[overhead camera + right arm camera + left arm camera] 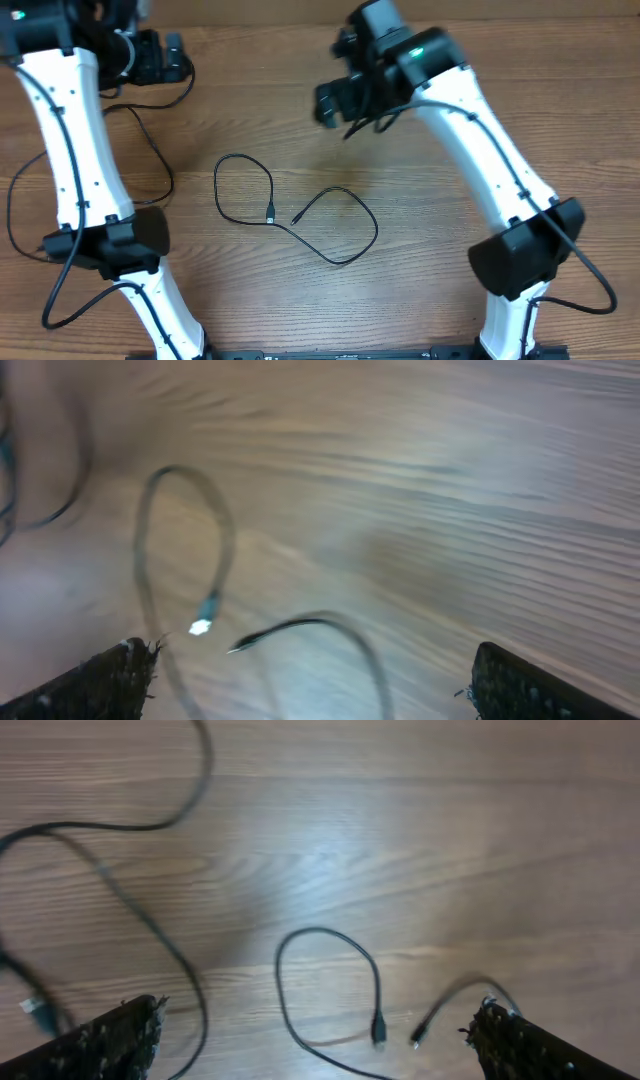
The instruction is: Untangle cables
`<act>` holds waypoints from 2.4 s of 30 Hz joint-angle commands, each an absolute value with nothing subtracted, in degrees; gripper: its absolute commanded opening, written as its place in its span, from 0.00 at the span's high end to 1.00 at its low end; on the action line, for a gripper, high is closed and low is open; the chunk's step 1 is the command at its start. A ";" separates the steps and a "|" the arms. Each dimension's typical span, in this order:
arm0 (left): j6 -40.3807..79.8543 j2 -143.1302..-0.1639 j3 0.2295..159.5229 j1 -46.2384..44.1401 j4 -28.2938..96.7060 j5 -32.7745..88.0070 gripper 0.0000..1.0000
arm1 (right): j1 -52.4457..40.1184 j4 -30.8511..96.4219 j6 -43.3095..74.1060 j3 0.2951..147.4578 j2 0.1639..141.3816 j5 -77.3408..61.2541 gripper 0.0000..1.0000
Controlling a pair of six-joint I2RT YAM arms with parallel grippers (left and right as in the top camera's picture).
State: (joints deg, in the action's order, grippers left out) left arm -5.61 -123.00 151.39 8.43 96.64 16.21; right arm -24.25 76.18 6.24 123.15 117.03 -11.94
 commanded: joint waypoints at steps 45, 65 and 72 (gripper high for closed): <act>-22.98 -122.15 88.53 -30.74 55.86 3.79 0.00 | 6.50 79.68 -4.58 122.85 118.02 -10.57 0.00; -20.34 -122.72 83.70 -30.65 50.76 1.58 0.96 | 6.50 80.34 -4.58 122.85 118.02 -10.57 0.20; -15.62 -122.69 85.84 -29.95 50.76 -1.69 0.96 | 6.50 80.47 -4.58 122.85 118.02 -10.57 0.22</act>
